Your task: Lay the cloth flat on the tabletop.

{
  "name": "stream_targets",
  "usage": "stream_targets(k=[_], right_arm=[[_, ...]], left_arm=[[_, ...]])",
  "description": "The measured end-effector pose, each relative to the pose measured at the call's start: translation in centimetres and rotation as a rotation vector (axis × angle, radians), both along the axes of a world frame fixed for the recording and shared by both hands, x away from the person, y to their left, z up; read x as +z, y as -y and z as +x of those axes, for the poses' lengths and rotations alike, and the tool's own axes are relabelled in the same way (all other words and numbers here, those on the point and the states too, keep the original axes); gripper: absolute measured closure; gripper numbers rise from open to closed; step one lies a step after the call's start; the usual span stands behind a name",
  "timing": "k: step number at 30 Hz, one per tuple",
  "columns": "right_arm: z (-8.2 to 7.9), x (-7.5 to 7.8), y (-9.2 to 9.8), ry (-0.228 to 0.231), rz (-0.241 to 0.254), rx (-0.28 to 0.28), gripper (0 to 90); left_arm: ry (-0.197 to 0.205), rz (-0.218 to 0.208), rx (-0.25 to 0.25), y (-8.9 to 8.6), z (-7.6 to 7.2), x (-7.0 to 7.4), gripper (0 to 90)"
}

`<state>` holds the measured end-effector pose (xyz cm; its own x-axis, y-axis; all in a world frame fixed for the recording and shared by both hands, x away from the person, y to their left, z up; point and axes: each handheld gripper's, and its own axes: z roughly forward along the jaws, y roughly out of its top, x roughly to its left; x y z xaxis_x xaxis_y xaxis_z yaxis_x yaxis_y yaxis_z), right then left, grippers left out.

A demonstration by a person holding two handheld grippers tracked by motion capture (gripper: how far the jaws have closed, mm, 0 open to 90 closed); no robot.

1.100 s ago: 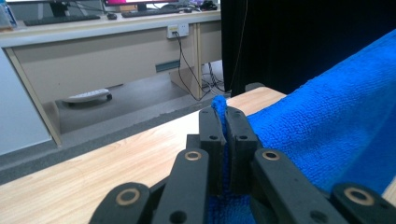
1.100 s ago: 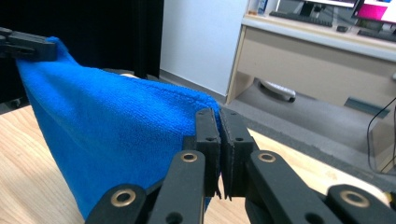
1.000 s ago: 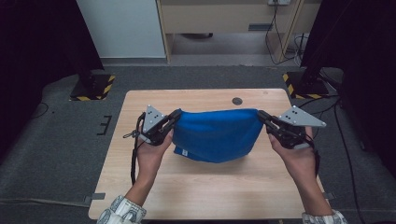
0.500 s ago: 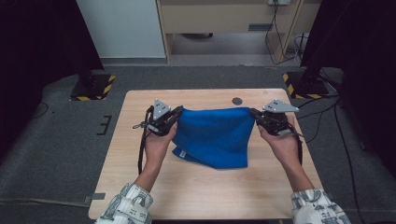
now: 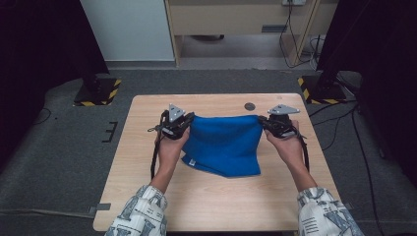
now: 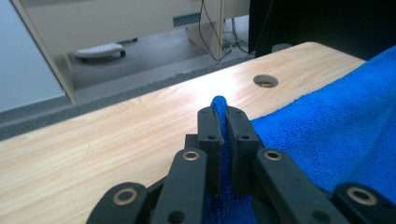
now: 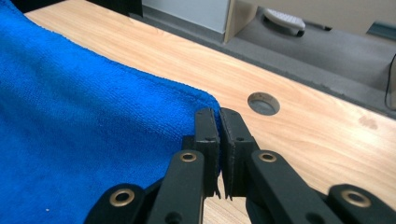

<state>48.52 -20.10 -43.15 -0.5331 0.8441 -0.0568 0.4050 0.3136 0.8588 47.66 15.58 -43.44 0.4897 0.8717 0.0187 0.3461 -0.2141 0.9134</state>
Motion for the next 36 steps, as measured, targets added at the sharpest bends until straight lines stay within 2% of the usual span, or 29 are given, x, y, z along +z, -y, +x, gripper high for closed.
stream_targets(k=[3, 11, 14, 20, 24, 26, 27, 28, 29, 30, 31, 33, 34, 36], right_arm=[[0.7, -0.9, -0.1, -0.02, -0.004, 0.001, 86.7], [1.6, -2.1, -0.7, -0.045, -0.023, -0.004, 86.6], [2.3, -2.6, -0.9, -0.055, -0.028, -0.009, 86.5], [3.9, -4.2, -1.4, -0.097, -0.033, -0.023, 86.6], [4.9, -5.2, -1.4, -0.126, -0.045, -0.029, 86.6], [5.4, -5.6, -1.5, -0.136, -0.054, -0.031, 86.1], [5.5, -5.7, -1.5, -0.141, -0.054, -0.034, 84.8], [5.7, -5.8, -1.5, -0.137, -0.056, -0.029, 81.1], [5.9, -5.8, -1.6, -0.136, -0.052, -0.035, 70.4], [6.2, -5.8, -1.7, -0.146, -0.041, -0.049, 59.1], [6.4, -5.7, -1.7, -0.152, -0.041, -0.06, 51.7], [6.5, -5.6, -1.7, -0.126, -0.033, -0.08, 39.1], [6.5, -5.5, -1.7, -0.122, -0.034, -0.082, 35.2], [6.5, -5.1, -1.7, -0.118, -0.03, -0.089, 27.3]], left_arm=[[-0.028, -0.012, 0.011, -0.1, 0.6, -0.6, 85.3], [-0.058, -0.033, 0.027, -0.3, 1.6, -1.7, 85.4], [-0.077, -0.009, 0.026, -0.2, 2.5, -2.4, 85.2], [-0.114, 0.004, 0.027, -0.2, 4.1, -3.5, 85.3], [-0.126, -0.01, 0.032, -0.4, 4.8, -4.3, 85.1], [-0.139, -0.018, 0.033, -0.4, 5.2, -4.6, 82.9], [-0.13, -0.019, 0.039, -0.4, 5.4, -4.8, 76.9], [-0.121, -0.014, 0.045, -0.4, 5.6, -4.8, 67.3], [-0.121, -0.019, 0.05, -0.4, 5.8, -4.7, 55.2], [-0.118, -0.026, 0.051, -0.4, 5.9, -4.6, 47.4], [-0.11, -0.036, 0.052, -0.4, 5.9, -4.5, 41.6], [-0.103, -0.047, 0.043, -0.5, 6.0, -4.1, 33.5], [-0.105, -0.051, 0.036, -0.5, 6.1, -3.9, 31.7], [-0.084, -0.053, 0.04, -0.5, 5.9, -3.4, 29.0]])
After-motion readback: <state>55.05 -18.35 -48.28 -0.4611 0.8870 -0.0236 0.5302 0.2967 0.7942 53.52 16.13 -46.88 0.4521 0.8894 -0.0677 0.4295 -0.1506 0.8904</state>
